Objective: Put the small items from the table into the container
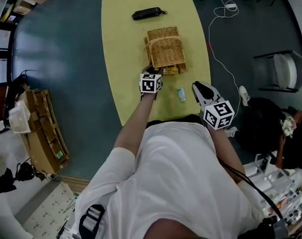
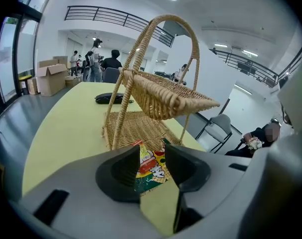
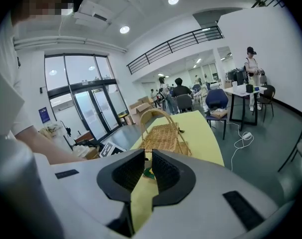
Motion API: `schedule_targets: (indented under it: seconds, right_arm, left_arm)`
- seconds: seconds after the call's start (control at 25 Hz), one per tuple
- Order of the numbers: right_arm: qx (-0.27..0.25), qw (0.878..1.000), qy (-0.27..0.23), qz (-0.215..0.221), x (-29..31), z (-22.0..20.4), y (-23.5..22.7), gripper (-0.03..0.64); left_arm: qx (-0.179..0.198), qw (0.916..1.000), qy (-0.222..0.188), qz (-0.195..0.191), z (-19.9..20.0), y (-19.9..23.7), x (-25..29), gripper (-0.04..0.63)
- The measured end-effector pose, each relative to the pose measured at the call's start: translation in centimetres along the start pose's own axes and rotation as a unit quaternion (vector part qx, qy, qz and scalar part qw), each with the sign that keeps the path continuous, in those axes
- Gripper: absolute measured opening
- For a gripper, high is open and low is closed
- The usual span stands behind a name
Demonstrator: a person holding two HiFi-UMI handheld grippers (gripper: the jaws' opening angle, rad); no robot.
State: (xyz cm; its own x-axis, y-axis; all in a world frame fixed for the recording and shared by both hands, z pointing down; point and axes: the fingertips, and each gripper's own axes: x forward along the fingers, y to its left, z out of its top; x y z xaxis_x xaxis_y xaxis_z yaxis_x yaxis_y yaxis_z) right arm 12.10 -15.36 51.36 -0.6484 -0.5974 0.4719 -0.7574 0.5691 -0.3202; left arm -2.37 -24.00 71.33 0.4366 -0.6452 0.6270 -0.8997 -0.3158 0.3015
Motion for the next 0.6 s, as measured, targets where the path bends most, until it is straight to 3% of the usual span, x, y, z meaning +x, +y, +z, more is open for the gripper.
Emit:
schedule_targets:
  seconds: [0.6]
  right_arm:
    - [0.004, 1.0, 0.0, 0.009, 0.0, -0.4, 0.6, 0.054]
  left_arm:
    - [0.002, 0.9999, 0.002, -0.015, -1.2, -2.0, -2.0, 0.14]
